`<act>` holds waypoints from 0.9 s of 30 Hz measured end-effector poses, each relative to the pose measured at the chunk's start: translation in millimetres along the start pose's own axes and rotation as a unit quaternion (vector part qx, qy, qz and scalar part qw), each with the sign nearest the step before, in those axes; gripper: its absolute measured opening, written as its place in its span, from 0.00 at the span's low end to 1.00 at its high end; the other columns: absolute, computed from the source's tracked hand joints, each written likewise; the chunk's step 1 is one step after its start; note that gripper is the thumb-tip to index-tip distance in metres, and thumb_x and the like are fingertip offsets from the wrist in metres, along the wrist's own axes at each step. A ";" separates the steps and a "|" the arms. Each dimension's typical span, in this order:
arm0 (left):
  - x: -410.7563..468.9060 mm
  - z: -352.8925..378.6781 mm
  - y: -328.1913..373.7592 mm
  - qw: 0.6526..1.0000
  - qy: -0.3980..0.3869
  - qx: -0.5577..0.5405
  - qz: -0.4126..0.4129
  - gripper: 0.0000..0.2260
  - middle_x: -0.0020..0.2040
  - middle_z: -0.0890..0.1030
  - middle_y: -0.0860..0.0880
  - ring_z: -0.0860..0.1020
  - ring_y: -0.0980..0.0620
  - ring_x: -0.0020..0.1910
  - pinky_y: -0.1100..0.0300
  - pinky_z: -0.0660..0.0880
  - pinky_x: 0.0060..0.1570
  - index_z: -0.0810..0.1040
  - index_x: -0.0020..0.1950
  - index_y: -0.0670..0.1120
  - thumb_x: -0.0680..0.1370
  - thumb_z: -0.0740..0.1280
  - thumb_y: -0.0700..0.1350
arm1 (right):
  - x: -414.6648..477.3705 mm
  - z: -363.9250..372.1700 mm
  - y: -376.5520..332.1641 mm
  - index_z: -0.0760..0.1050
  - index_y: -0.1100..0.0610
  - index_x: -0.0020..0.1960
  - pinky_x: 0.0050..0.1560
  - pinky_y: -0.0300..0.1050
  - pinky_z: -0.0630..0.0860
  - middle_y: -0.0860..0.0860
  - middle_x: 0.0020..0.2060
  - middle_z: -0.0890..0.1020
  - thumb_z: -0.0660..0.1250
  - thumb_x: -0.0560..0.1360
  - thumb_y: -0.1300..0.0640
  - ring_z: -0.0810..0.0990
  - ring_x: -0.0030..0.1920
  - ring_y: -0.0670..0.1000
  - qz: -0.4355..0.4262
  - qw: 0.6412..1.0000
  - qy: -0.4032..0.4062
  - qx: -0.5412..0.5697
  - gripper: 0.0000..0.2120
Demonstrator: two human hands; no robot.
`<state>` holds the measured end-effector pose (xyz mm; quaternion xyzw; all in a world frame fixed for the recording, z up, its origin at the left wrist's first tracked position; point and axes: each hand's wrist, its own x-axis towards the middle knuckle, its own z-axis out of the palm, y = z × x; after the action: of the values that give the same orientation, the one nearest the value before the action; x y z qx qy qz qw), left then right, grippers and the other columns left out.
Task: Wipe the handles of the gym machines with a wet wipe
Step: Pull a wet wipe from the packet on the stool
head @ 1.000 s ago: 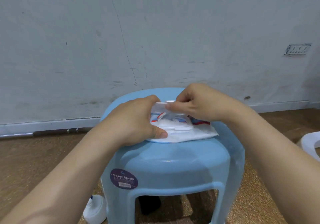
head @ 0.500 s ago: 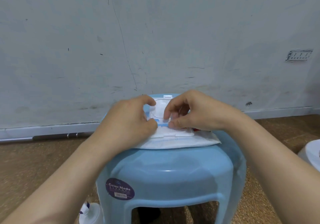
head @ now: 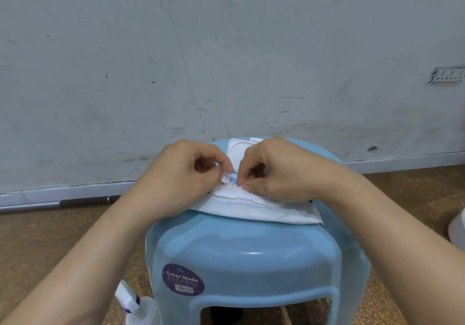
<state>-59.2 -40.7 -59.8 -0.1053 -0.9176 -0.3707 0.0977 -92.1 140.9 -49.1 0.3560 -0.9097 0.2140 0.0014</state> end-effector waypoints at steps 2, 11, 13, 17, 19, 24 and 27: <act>-1.3 0.7 -0.7 0.999 -0.007 0.047 -0.003 0.12 0.31 0.80 0.51 0.75 0.51 0.31 0.57 0.73 0.37 0.84 0.39 0.58 0.71 0.66 0.40 | -0.5 -5.2 4.6 0.82 0.53 0.40 0.38 0.38 0.76 0.44 0.33 0.82 0.68 0.72 0.60 0.79 0.34 0.44 0.017 0.998 0.005 0.064 0.05; 1.0 6.9 6.8 0.996 -0.003 0.084 0.003 0.03 0.44 0.76 0.58 0.72 0.62 0.44 0.70 0.65 0.41 0.83 0.35 0.59 0.67 0.76 0.52 | -1.4 -13.4 12.6 0.78 0.59 0.42 0.40 0.45 0.78 0.55 0.35 0.83 0.66 0.75 0.64 0.83 0.35 0.58 0.054 0.984 -0.041 0.165 0.05; 2.3 10.1 8.2 0.993 0.022 0.115 0.018 0.06 0.45 0.76 0.59 0.71 0.58 0.48 0.68 0.65 0.45 0.81 0.32 0.59 0.68 0.74 0.51 | -1.9 -14.1 12.6 0.78 0.61 0.43 0.42 0.49 0.80 0.58 0.35 0.83 0.67 0.73 0.67 0.82 0.34 0.56 0.054 0.978 -0.057 0.191 0.03; 2.8 16.7 12.8 0.995 0.052 0.077 0.036 0.05 0.43 0.77 0.56 0.73 0.58 0.44 0.67 0.67 0.42 0.80 0.33 0.55 0.69 0.72 0.46 | -1.5 -11.7 11.3 0.79 0.58 0.45 0.42 0.44 0.81 0.53 0.36 0.83 0.74 0.69 0.65 0.80 0.33 0.46 0.056 0.979 -0.078 0.182 0.06; 4.1 17.4 14.5 0.998 0.059 -0.017 0.007 0.06 0.39 0.79 0.55 0.75 0.58 0.38 0.67 0.70 0.40 0.80 0.34 0.51 0.71 0.71 0.44 | 0.3 -8.0 9.9 0.78 0.53 0.42 0.39 0.41 0.80 0.47 0.33 0.81 0.75 0.68 0.62 0.79 0.32 0.43 0.059 0.984 -0.076 0.151 0.07; 10.1 12.1 13.7 0.968 0.087 -0.234 -0.018 0.09 0.33 0.77 0.52 0.73 0.56 0.34 0.62 0.71 0.38 0.77 0.38 0.47 0.78 0.65 0.41 | 3.8 -5.2 8.5 0.74 0.51 0.35 0.34 0.38 0.71 0.42 0.27 0.75 0.75 0.68 0.54 0.72 0.29 0.43 0.061 0.992 -0.086 0.067 0.10; 12.0 16.1 7.9 0.966 0.103 -0.238 0.011 0.07 0.32 0.75 0.44 0.70 0.48 0.33 0.54 0.68 0.36 0.75 0.40 0.46 0.78 0.67 0.43 | -0.6 -13.6 8.8 0.76 0.46 0.35 0.36 0.37 0.72 0.41 0.26 0.76 0.74 0.69 0.49 0.76 0.30 0.43 0.082 0.981 -0.113 0.133 0.08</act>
<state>-70.3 -22.5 -62.8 -0.0975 -0.7866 -0.5862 0.1677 -99.4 152.3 -40.2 0.2993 -0.8933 0.2908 -0.1666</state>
